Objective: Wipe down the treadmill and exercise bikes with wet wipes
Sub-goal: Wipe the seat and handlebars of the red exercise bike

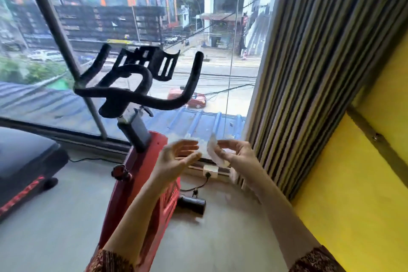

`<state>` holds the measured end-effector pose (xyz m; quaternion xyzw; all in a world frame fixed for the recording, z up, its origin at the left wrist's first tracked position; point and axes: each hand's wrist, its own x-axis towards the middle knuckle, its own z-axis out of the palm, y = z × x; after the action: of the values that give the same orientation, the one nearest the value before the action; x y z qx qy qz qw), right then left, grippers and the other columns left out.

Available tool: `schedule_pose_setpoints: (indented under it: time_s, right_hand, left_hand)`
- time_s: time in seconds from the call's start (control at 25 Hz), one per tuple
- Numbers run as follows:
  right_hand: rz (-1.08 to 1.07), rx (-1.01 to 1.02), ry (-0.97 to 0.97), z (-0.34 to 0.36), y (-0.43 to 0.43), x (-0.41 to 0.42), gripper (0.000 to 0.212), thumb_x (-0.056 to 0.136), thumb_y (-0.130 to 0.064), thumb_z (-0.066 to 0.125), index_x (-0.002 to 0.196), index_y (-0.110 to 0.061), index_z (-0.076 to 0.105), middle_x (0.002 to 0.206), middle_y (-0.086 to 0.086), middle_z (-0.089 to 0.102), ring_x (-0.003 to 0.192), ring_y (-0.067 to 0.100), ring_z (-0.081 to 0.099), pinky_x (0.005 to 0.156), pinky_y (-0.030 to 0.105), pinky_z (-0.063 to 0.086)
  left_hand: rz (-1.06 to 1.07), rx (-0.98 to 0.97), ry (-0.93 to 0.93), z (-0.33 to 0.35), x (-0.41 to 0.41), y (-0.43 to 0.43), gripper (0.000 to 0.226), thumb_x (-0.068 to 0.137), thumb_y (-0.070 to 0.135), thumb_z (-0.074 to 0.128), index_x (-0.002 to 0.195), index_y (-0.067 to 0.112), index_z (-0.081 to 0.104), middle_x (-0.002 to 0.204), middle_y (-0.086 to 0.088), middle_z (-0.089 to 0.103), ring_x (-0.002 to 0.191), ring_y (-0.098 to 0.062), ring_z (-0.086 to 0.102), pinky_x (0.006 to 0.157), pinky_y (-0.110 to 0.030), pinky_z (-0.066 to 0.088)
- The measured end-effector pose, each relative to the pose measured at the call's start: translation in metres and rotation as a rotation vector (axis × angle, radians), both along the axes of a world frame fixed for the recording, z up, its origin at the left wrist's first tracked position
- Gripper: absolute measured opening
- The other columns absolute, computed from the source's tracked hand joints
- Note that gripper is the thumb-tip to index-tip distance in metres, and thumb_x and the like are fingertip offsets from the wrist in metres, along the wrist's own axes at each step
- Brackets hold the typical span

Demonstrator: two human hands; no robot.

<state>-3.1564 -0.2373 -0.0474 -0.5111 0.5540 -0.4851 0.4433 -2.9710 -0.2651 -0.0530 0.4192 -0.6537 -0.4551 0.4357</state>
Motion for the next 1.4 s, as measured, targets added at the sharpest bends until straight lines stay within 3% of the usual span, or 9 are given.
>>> schedule_pose_setpoints:
  time_s: [0.12,0.28,0.4,0.52,0.76,0.96,1.2,1.28,1.4]
  right_hand:
    - [0.109,-0.037,0.026,0.014,-0.055,-0.014,0.006,0.085,-0.019,0.070,0.090,-0.024,0.069,0.086,-0.008,0.070,0.072,0.007,0.064,0.069,0.024,0.051]
    - [0.118,-0.083,0.017,0.014,-0.126,-0.025,0.007,0.085,-0.019,0.070,0.085,-0.026,0.069,0.068,0.006,0.065,0.060,0.014,0.055,0.057,0.023,0.040]
    - [0.138,-0.162,0.024,0.011,-0.175,-0.032,0.002,0.087,-0.013,0.069,0.087,-0.015,0.070,0.069,0.002,0.066,0.055,0.002,0.059,0.050,0.017,0.043]
    - [0.061,-0.303,0.143,0.006,-0.245,-0.047,0.013,0.088,-0.024,0.069,0.093,-0.013,0.072,0.083,-0.004,0.072,0.081,0.003,0.068,0.066,0.033,0.058]
    - [-0.097,-1.013,0.570,0.026,-0.353,-0.052,0.020,0.086,0.006,0.059,0.104,0.002,0.067,0.119,0.014,0.063,0.112,0.020,0.055,0.098,0.024,0.043]
    - [0.246,-1.110,0.860,0.016,-0.417,-0.047,0.034,0.093,-0.003,0.051,0.126,-0.002,0.058,0.139,0.015,0.051,0.138,0.033,0.034,0.113,0.050,0.029]
    - [0.296,-1.157,0.785,0.031,-0.461,-0.047,0.026,0.093,-0.002,0.047,0.112,0.006,0.063,0.130,0.021,0.057,0.135,0.037,0.038,0.115,0.046,0.026]
    - [0.306,-1.178,0.682,0.015,-0.447,-0.040,0.032,0.098,-0.011,0.043,0.111,0.010,0.064,0.122,0.024,0.061,0.130,0.038,0.044,0.114,0.046,0.030]
    - [0.445,-1.348,0.743,0.008,-0.449,-0.056,0.031,0.097,-0.012,0.048,0.115,0.006,0.064,0.123,0.021,0.062,0.125,0.035,0.051,0.112,0.043,0.033]
  left_hand:
    - [0.110,-0.054,0.021,0.011,-0.011,-0.040,0.031,0.070,0.026,0.082,0.097,0.023,0.067,0.098,0.006,0.071,0.091,-0.006,0.069,0.079,-0.018,0.053]
    - [0.224,-0.054,-0.046,0.014,-0.029,-0.093,0.027,0.075,0.023,0.079,0.099,0.023,0.067,0.098,0.009,0.071,0.092,-0.003,0.068,0.079,-0.018,0.051]
    - [0.291,-0.115,-0.132,0.021,-0.041,-0.137,0.026,0.076,0.029,0.078,0.100,0.030,0.067,0.100,0.015,0.070,0.096,0.002,0.065,0.084,-0.019,0.050]
    - [0.389,-0.259,-0.269,0.026,-0.054,-0.187,0.030,0.080,0.017,0.076,0.109,0.022,0.068,0.101,0.019,0.064,0.090,0.015,0.057,0.083,-0.005,0.042]
    - [0.556,-0.405,-0.488,0.034,-0.073,-0.272,0.042,0.081,0.011,0.072,0.122,0.006,0.062,0.126,-0.009,0.061,0.118,-0.023,0.056,0.097,-0.022,0.035]
    - [0.590,-0.280,-0.408,0.031,-0.083,-0.306,0.035,0.082,0.018,0.073,0.116,0.011,0.067,0.109,-0.005,0.070,0.097,-0.018,0.066,0.086,-0.032,0.053]
    - [0.721,-0.323,-0.440,0.029,-0.094,-0.314,0.031,0.074,0.031,0.069,0.099,0.013,0.073,0.091,0.005,0.072,0.075,-0.005,0.064,0.074,-0.015,0.048]
    - [0.710,-0.342,-0.429,0.028,-0.094,-0.313,0.036,0.073,0.038,0.066,0.098,0.013,0.073,0.088,0.009,0.069,0.079,-0.001,0.062,0.072,-0.002,0.042]
    - [0.715,-0.364,-0.448,0.024,-0.092,-0.310,0.041,0.076,0.043,0.063,0.100,0.012,0.073,0.090,0.009,0.070,0.084,0.002,0.063,0.075,-0.001,0.041]
